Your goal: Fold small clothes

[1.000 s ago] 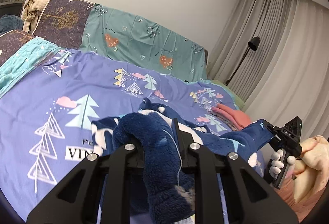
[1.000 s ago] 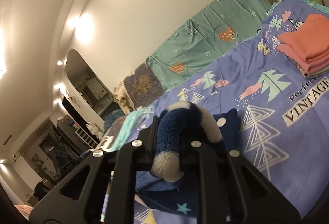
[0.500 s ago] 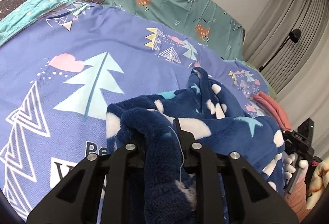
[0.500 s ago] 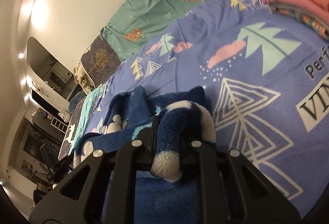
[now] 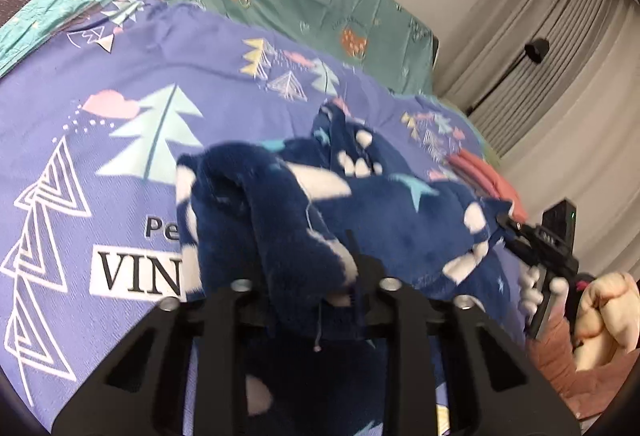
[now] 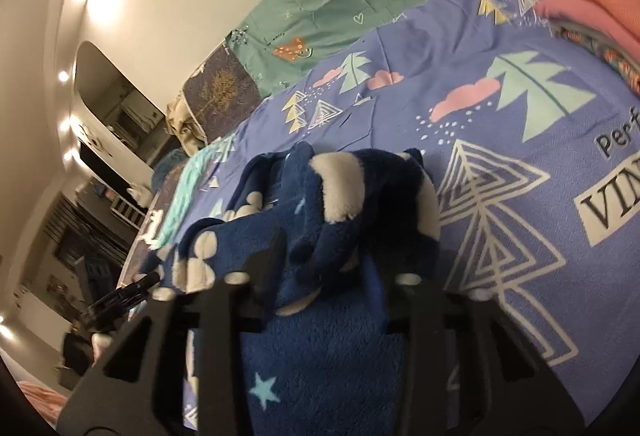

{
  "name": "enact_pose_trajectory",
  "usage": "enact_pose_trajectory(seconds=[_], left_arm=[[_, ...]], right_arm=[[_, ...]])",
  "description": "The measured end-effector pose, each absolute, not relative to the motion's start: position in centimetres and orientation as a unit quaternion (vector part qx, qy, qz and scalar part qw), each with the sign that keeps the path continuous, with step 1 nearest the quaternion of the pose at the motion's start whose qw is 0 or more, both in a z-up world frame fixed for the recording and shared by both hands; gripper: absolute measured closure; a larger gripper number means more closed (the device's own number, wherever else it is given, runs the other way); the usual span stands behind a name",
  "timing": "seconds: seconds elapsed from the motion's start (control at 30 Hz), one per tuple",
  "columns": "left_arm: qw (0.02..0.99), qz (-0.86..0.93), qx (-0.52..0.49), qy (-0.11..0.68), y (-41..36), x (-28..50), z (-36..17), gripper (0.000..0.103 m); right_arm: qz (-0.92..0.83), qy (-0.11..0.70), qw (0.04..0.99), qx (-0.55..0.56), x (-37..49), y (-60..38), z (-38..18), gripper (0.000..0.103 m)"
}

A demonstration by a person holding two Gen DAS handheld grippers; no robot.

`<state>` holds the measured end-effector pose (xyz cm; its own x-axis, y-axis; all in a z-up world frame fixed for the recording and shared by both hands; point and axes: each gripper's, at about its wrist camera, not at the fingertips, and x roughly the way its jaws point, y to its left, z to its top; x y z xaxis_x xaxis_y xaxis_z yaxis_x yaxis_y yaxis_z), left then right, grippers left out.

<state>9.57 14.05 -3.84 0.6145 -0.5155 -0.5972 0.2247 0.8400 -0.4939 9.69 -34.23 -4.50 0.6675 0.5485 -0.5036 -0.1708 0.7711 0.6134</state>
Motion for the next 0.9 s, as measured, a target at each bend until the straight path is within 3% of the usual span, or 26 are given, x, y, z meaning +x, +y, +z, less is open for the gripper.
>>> enact_pose_trajectory(seconds=[0.07, 0.2, 0.27, 0.37, 0.43, 0.5, 0.67, 0.8, 0.87, 0.9], left_arm=[[0.877, -0.217, -0.207, 0.375, 14.2, 10.3, -3.4, 0.090], [0.888, -0.211, -0.254, 0.321, 15.5, 13.3, -1.0, 0.091], [0.903, -0.186, -0.241, 0.304, 15.6, 15.8, -0.4, 0.088], [0.902, -0.137, -0.217, 0.349, 15.2, 18.9, -1.5, 0.081], [0.909, -0.143, -0.201, 0.335, 15.1, 18.2, -1.6, 0.059], [0.929, -0.123, -0.160, 0.309, 15.3, 16.9, -1.5, 0.042], [0.915, -0.115, -0.160, 0.351, 17.4, 18.1, -3.0, 0.037], [0.890, -0.129, -0.174, 0.401, 18.0, 21.1, -5.4, 0.037], [0.877, -0.148, -0.191, 0.416, 17.8, 22.4, -6.3, 0.043], [0.872, -0.165, -0.203, 0.414, 17.4, 22.9, -6.4, 0.076]], right_arm=[[0.198, 0.351, 0.870, 0.284, 10.7, -34.4, -4.6, 0.090], [0.202, 0.328, 0.860, 0.336, 13.1, -35.2, -3.8, 0.092], [0.185, 0.323, 0.859, 0.352, 15.0, -35.6, -3.4, 0.086], [0.159, 0.350, 0.860, 0.334, 16.9, -35.4, -3.7, 0.079], [0.171, 0.352, 0.862, 0.321, 16.5, -35.4, -3.9, 0.057], [0.174, 0.344, 0.877, 0.287, 15.7, -35.9, -3.8, 0.047], [0.164, 0.356, 0.875, 0.283, 16.6, -38.3, -4.7, 0.041], [0.178, 0.398, 0.858, 0.272, 19.6, -38.0, -6.3, 0.038], [0.187, 0.418, 0.851, 0.259, 20.8, -37.2, -7.0, 0.038], [0.192, 0.421, 0.848, 0.258, 21.2, -36.9, -7.3, 0.051]])
